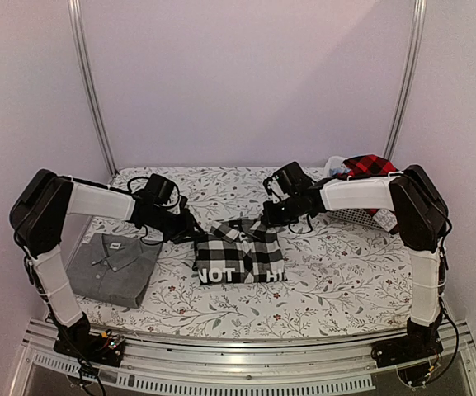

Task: Fold and stack the long sleeve shirts
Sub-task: Smooth out the square-folded shirt at the center of the board.

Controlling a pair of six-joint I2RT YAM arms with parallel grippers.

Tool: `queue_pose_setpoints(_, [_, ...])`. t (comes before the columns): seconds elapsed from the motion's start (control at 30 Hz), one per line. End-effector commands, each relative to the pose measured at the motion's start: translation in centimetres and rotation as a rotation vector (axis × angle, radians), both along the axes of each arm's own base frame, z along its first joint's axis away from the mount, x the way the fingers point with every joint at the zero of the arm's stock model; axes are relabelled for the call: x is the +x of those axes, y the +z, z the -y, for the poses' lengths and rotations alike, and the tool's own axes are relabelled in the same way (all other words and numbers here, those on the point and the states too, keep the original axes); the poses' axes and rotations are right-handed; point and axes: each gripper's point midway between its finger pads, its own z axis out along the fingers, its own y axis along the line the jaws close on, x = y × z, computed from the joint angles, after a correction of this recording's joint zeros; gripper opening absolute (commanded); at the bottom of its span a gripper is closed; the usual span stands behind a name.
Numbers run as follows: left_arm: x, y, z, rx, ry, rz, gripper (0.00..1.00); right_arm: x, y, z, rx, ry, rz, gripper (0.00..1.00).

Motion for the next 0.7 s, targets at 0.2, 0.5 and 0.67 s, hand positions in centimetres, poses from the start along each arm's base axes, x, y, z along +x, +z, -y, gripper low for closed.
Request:
queue_pose_setpoints(0.2, [0.6,1.7,1.4,-0.026,-0.044,0.06,0.0,0.7,2.2,0.0,0.014,-0.009,0.041,0.02])
queue_pose_setpoints(0.5, [1.9,4.5,0.1,0.025,-0.031,0.185,0.0,1.2,5.2,1.1,0.026,-0.066,0.122,0.0])
queue_pose_setpoints(0.67, [3.0,2.7,-0.8,0.054,-0.026,0.194,0.0,1.5,4.6,1.0,0.026,-0.073,0.12,0.0])
